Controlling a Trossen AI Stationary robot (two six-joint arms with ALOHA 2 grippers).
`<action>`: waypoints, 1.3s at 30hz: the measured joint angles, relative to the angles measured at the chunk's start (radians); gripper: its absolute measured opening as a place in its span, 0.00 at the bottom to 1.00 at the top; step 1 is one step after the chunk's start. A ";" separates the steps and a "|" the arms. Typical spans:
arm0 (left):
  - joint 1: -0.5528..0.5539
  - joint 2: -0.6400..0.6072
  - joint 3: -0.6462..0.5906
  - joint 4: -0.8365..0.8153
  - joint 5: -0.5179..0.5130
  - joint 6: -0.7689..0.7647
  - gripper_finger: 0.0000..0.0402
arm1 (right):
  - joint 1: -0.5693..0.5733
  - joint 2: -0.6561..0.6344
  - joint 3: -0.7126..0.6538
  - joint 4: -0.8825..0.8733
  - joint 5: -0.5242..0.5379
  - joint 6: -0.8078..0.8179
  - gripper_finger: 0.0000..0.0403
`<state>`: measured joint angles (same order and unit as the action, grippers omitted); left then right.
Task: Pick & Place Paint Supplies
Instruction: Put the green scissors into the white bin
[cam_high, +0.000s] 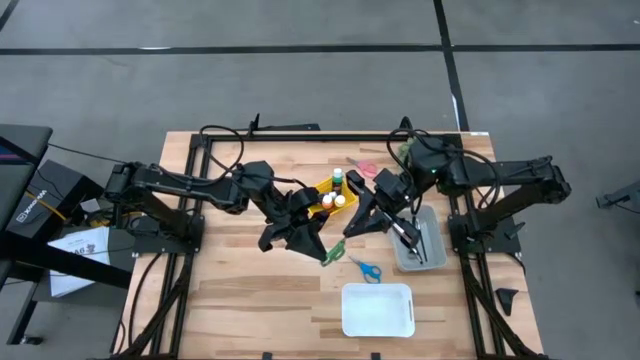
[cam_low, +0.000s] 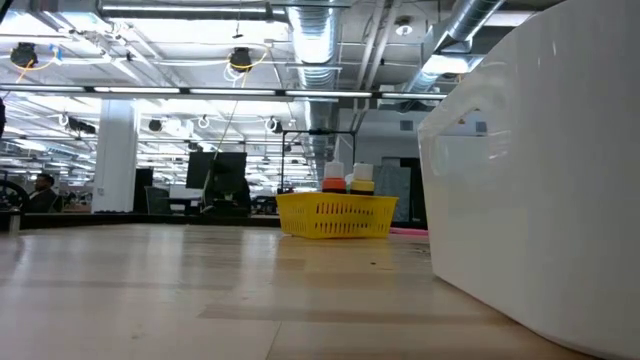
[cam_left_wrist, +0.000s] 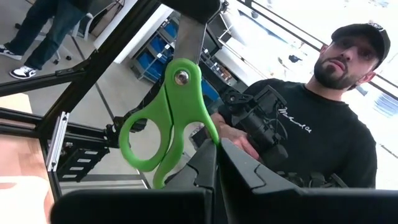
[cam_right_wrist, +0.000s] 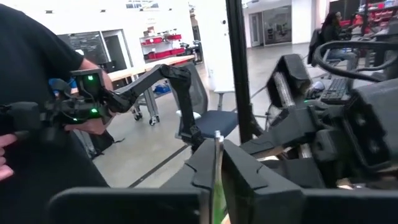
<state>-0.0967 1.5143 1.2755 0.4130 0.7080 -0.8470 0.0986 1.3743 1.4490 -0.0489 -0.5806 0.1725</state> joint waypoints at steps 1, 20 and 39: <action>0.000 0.000 0.000 0.000 -0.003 -0.004 0.00 | -0.001 0.000 0.000 0.001 0.001 -0.005 0.02; -0.001 -0.001 0.001 -0.293 0.115 0.030 0.19 | 0.006 -0.062 -0.002 -0.295 -0.002 -0.015 0.00; -0.023 -0.001 0.000 -0.760 0.048 0.364 0.21 | 0.063 -0.106 -0.030 -0.985 0.186 0.160 0.00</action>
<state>-0.1200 1.5135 1.2758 -0.3470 0.7563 -0.4831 0.1618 1.2678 1.4192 -1.0334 -0.3944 0.3324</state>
